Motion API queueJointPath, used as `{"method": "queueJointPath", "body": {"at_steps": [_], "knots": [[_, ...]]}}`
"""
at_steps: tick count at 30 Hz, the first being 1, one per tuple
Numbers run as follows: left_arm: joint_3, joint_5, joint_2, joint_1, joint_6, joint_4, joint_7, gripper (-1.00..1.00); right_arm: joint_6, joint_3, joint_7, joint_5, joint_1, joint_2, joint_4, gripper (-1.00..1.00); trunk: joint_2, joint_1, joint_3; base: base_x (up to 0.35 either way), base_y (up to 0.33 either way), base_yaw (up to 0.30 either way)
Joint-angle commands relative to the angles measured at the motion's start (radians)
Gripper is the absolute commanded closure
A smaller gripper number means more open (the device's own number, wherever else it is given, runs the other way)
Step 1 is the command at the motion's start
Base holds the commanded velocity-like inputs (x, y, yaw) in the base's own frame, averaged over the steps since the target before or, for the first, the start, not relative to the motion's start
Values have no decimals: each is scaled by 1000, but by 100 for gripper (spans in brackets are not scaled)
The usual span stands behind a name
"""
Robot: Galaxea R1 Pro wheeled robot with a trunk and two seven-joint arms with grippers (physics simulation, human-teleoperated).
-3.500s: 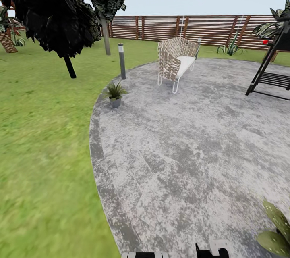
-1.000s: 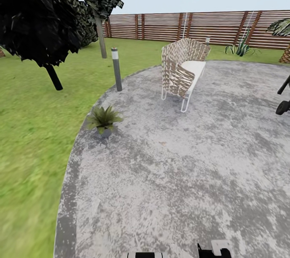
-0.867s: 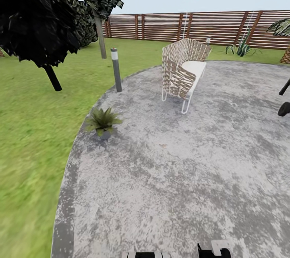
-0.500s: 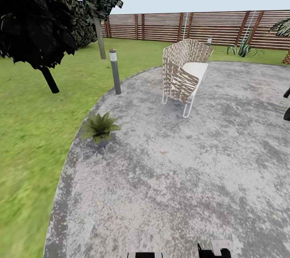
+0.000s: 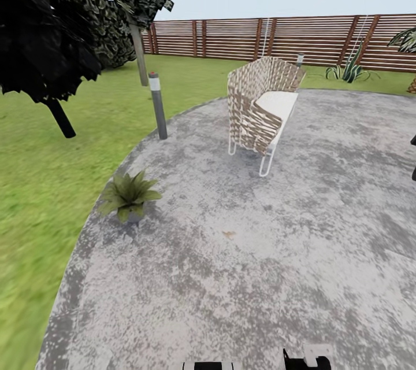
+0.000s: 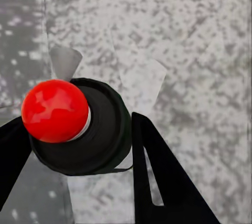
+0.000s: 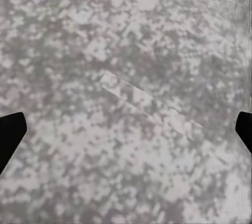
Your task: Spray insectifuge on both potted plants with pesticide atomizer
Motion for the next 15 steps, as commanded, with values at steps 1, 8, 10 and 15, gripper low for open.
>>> {"method": "queueJointPath", "body": {"at_steps": [1, 8, 10, 15], "knots": [[9, -4, 0, 0, -2, 0, -6, 100, -2, 8, -6, -1, 0, 0, 1, -100, 0, 0, -1, 239, -204, 0], [9, -4, 0, -1, -2, 0, -6, 100, -2, 9, -6, -1, 0, 1, 1, -100, 0, 0, -1, 215, -220, 0], [9, -4, 0, 0, -2, 0, -6, 100, -2, 9, -6, -1, 0, 1, 1, -100, 0, 0, -1, 189, -232, 0], [9, -4, -1, -1, -2, 0, -6, 100, -2, 10, -6, -1, 0, 1, 1, -100, 0, 0, -1, 180, -242, 114]]}}
